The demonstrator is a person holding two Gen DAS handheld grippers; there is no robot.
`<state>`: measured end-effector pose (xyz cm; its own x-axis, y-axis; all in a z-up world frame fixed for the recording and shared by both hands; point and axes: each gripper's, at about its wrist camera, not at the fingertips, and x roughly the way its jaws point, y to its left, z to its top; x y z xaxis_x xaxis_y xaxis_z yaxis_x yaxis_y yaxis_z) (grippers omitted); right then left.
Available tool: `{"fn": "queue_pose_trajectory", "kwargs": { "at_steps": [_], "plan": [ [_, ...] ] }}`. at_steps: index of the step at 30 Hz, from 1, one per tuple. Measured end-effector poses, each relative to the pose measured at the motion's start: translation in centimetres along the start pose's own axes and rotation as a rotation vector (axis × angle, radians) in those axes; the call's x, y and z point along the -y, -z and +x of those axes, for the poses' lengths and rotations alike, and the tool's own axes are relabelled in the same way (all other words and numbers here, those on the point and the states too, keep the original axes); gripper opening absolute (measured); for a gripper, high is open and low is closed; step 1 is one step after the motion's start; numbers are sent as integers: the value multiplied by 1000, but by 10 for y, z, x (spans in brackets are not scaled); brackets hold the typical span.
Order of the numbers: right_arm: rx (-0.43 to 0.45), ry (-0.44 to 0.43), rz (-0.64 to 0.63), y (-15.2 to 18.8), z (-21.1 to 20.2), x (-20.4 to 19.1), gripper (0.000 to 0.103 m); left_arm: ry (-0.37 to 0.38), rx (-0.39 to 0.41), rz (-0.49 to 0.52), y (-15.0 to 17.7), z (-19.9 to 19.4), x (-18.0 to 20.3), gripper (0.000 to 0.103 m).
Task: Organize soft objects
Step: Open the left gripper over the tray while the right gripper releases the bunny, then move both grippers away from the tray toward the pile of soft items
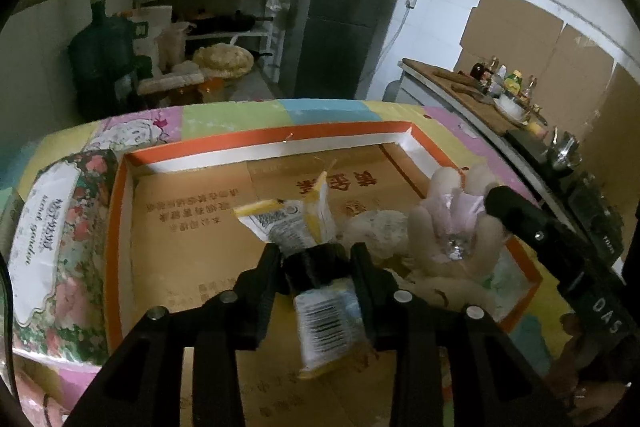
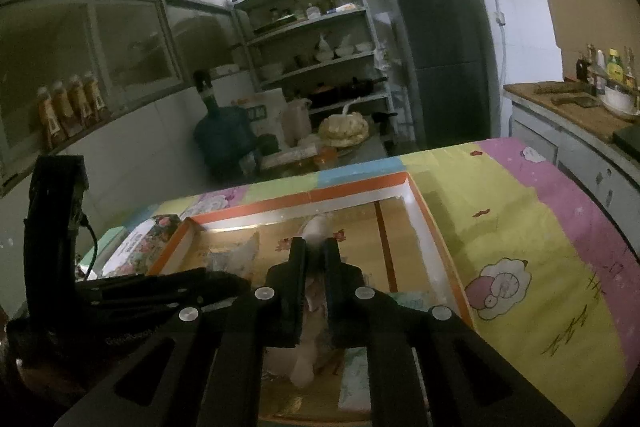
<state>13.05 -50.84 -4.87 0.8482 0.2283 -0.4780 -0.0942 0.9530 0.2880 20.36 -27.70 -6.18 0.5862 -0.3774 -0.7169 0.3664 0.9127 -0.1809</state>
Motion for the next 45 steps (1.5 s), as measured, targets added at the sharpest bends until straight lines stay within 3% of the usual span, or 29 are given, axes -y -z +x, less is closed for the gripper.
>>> {"fn": "queue_pose_trajectory", "kwargs": {
  "at_steps": [2, 5, 7, 24, 31, 36, 39, 45],
  "plan": [
    [5, 8, 3, 0, 1, 0, 19, -1, 3, 0, 0, -1, 0, 55],
    [11, 30, 0, 1, 0, -1, 32, -9, 20, 3, 0, -6, 1, 62],
    [13, 49, -5, 1, -1, -3, 35, -14, 29, 9, -1, -9, 3, 64],
    [41, 61, -4, 0, -18, -8, 50, -12, 85, 26, -3, -38, 11, 66],
    [57, 65, -16, -1, -31, -20, 51, -14, 123, 28, -1, -58, 7, 66],
    [73, 67, -28, -2, -42, -31, 60, -21, 156, 31, 2, -75, 4, 66],
    [84, 73, -41, -2, -49, -42, 63, -24, 172, 33, 4, -84, 1, 73],
    [89, 82, -52, -1, -57, -60, 66, -39, 202, 26, 10, -104, -11, 73]
  ]
}}
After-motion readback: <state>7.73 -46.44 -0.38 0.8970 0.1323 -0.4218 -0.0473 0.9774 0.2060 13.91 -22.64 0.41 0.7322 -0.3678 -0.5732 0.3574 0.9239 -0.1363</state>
